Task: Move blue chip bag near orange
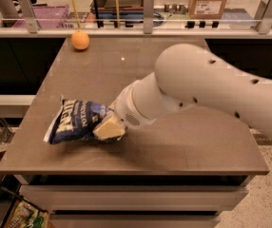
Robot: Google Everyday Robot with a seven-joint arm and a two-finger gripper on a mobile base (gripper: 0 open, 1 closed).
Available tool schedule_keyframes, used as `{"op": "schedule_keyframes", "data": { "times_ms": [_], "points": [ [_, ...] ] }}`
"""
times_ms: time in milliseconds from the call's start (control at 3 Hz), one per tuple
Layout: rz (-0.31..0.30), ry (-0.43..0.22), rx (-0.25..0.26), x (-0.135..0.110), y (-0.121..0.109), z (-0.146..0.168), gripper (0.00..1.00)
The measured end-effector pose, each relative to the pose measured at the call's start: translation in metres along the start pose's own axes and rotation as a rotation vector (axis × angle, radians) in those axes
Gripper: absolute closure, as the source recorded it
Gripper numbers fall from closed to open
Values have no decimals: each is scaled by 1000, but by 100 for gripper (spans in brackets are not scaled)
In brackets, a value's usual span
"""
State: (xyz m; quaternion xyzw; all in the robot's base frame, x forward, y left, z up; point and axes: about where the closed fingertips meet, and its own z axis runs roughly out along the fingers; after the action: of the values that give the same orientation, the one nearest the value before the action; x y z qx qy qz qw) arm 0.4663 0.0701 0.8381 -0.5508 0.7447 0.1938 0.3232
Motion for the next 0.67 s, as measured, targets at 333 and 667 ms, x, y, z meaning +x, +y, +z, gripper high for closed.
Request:
{"op": "schedule_keyframes", "data": {
  "times_ms": [333,667],
  "points": [
    [79,12,103,-9,-44,-26,100],
    [117,27,178,-18,-77,-49,100]
  ]
}}
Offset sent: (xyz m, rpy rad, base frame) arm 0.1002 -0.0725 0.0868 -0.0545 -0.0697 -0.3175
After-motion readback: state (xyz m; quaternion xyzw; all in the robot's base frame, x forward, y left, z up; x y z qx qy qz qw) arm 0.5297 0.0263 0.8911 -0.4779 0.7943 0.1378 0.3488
